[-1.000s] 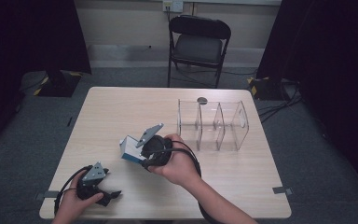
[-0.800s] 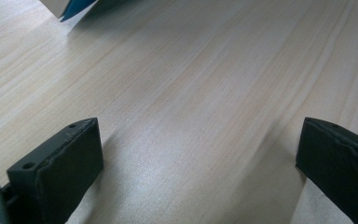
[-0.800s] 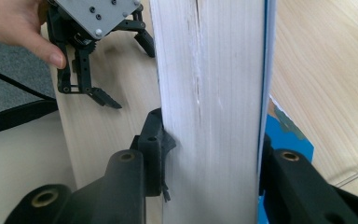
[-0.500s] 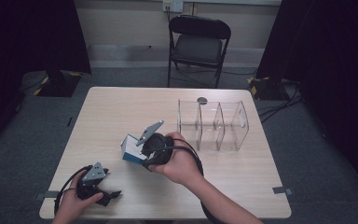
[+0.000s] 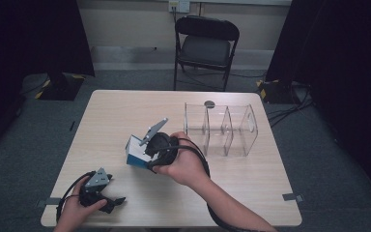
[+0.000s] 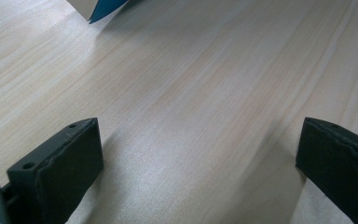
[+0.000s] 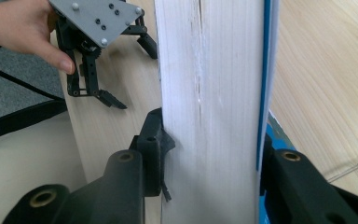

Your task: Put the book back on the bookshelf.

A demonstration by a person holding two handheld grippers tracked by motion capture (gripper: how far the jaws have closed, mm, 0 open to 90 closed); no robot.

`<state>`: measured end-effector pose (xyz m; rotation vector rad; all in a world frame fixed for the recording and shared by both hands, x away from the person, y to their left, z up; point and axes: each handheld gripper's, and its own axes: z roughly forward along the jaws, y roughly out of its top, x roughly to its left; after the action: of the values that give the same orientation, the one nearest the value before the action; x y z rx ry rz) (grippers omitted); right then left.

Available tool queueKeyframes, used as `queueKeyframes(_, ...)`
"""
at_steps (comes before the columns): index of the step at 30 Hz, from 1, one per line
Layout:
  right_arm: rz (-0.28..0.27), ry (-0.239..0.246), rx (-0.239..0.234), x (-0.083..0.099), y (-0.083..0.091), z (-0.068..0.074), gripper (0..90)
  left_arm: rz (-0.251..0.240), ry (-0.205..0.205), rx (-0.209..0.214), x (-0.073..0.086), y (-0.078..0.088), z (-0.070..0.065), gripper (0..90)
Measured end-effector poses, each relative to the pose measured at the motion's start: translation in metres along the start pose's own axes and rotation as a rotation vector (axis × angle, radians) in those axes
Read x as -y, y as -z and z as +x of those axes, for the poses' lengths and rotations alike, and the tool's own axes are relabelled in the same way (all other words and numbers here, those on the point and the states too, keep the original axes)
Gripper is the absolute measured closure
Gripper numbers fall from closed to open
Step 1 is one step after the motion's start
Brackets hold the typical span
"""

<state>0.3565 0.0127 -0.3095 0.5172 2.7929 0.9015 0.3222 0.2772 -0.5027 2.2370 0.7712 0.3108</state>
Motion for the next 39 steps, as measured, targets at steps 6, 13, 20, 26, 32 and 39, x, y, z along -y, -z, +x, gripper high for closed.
queueKeyframes(6, 0.015, 0.001, -0.004, -0.006, -0.003, 0.001, 61.0, 0.0, -0.001, 0.0, 0.0, 0.0, 0.0, 0.0)
queueKeyframes(13, 0.03, -0.02, -0.022, -0.007, 0.003, 0.0, 61.1, 0.0, 0.0, 0.0, 0.0, 0.0, 0.0, 0.0)
queueKeyframes(20, 0.026, -0.029, -0.055, -0.014, 0.006, -0.006, 60.2, 0.0, 0.0, 0.0, 0.0, 0.0, 0.0, 0.0)
queueKeyframes(26, 0.006, -0.001, -0.061, -0.019, 0.002, -0.008, 59.6, 0.0, -0.001, 0.0, 0.0, 0.0, 0.0, 0.0)
queueKeyframes(32, 0.005, -0.003, -0.066, -0.023, 0.001, -0.011, 59.9, 0.0, -0.002, 0.0, 0.0, 0.0, 0.0, 0.0)
queueKeyframes(39, 0.021, -0.014, -0.076, -0.022, 0.002, -0.009, 60.8, 0.001, -0.003, 0.001, 0.0, 0.0, 0.001, 0.0)
